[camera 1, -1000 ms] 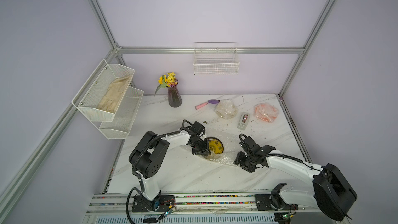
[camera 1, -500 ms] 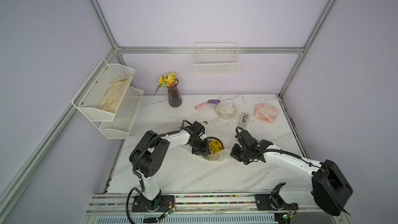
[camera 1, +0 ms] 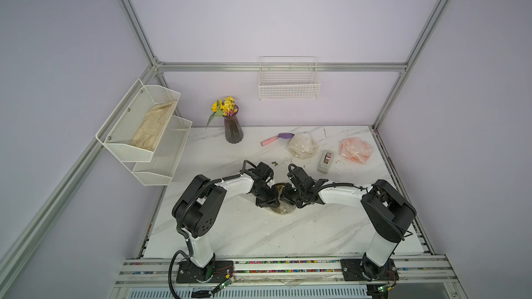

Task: Wrap dinner plates in bubble wrap
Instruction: Wrap the plate in the bubble wrap.

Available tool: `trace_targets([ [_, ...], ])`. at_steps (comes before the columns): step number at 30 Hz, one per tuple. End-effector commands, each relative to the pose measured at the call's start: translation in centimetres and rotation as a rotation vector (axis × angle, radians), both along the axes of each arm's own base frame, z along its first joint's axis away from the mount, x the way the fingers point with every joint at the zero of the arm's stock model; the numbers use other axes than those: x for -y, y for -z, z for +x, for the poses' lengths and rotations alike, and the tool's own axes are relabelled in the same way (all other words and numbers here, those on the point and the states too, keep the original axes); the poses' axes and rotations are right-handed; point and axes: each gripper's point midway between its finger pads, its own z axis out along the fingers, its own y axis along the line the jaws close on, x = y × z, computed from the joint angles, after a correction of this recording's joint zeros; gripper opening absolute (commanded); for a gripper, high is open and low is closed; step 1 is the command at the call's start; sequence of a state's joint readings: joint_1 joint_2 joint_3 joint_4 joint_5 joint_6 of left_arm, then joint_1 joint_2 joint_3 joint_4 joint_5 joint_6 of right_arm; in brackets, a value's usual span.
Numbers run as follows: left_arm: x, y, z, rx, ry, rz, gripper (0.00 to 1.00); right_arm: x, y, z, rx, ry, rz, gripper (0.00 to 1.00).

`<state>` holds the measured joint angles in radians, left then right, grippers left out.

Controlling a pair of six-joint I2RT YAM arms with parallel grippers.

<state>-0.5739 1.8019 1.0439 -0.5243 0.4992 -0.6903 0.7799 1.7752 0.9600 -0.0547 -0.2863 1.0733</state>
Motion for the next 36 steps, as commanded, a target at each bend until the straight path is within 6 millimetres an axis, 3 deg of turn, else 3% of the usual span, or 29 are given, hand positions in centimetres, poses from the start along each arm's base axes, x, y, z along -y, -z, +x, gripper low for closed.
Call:
trace_targets([
  [1,-3.2,-0.7,-0.2,0.038,-0.058,0.12,0.15,0.1,2.0,-0.4,-0.045,0.016,-0.022,0.0],
  [3,-2.7,-3.4,0.6,0.105,-0.061,0.074,0.16,0.2,3.2,-0.9,-0.079,0.028,-0.009,0.0],
  [6,-1.3,-5.2,0.7,0.096,-0.049,-0.007,0.16,0.0,3.7,-1.3,-0.105,0.032,0.008,0.0],
  [18,2.2,-3.2,4.9,0.068,-0.062,-0.071,0.17,1.0,3.6,-4.4,-0.156,0.0,0.033,0.0],
  [23,2.5,-1.9,5.2,0.043,-0.064,-0.059,0.17,0.5,3.0,-4.4,-0.153,-0.016,0.053,0.0],
  [25,2.5,-2.6,4.9,0.047,-0.062,-0.073,0.16,0.4,2.6,-4.4,-0.147,-0.024,0.053,0.0],
  [29,1.2,-6.4,5.1,0.149,-0.104,-0.052,0.14,0.9,2.9,-4.5,-0.15,-0.019,0.029,0.0],
  [32,2.0,-8.4,5.4,0.178,-0.098,-0.107,0.01,1.0,3.2,-4.8,-0.154,-0.02,0.024,0.0],
  [36,4.5,-7.3,4.9,0.119,-0.044,-0.141,0.01,0.9,3.4,-5.0,-0.162,-0.025,0.023,0.0],
])
